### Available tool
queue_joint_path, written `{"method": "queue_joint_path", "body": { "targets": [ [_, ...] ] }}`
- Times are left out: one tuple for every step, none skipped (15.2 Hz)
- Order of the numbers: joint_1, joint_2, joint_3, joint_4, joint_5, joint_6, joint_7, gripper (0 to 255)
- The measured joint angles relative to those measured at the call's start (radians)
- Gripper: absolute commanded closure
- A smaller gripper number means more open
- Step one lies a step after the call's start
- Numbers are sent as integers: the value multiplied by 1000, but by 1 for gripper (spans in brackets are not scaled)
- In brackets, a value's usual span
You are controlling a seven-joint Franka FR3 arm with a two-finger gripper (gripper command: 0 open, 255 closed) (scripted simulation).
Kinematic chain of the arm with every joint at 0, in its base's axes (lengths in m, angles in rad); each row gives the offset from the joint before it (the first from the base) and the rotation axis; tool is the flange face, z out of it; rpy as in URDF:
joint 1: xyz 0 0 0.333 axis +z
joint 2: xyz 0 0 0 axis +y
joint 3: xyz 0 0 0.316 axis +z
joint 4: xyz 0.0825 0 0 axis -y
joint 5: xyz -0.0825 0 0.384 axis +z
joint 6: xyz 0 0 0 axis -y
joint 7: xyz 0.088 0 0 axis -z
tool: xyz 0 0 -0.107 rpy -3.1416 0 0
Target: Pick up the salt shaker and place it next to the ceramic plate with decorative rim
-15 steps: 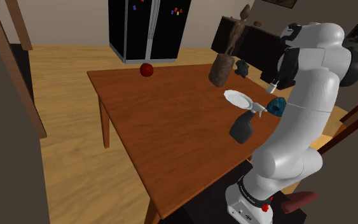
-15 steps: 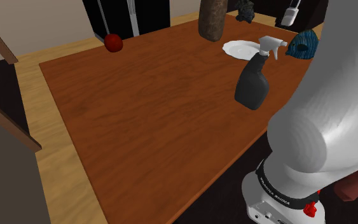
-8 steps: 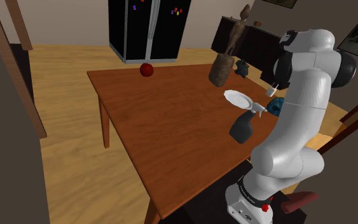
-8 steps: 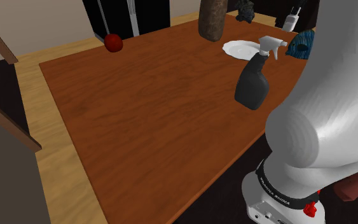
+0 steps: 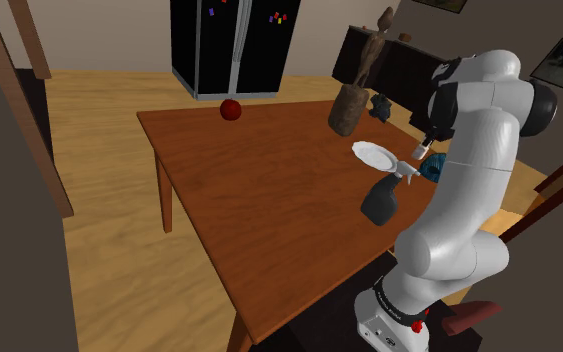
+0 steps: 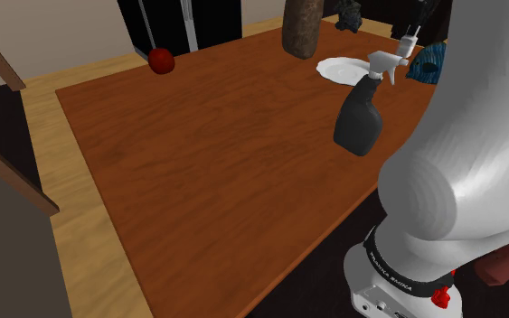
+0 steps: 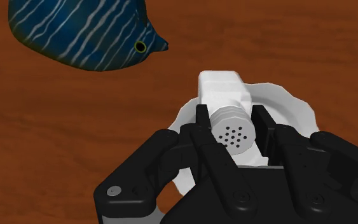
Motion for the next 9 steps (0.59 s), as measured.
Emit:
{"method": "queue_joint_path", "body": {
  "targets": [
    [-1, 4, 2, -9, 3, 11, -3, 255],
    [0, 5, 3, -21, 5, 24, -6, 255],
    [4, 6, 4, -31, 6, 35, -5, 255],
    [6, 9, 6, -43, 9, 48, -7, 255],
    [4, 15, 8, -51, 14, 61, -11, 255],
    [4, 17, 9, -60, 16, 70, -13, 255],
    [4, 22, 12, -66, 20, 81, -14, 255],
    [3, 26, 14, -76, 23, 93, -19, 255],
    [5, 27, 15, -88, 25, 106, -20, 255]
  ]
}}
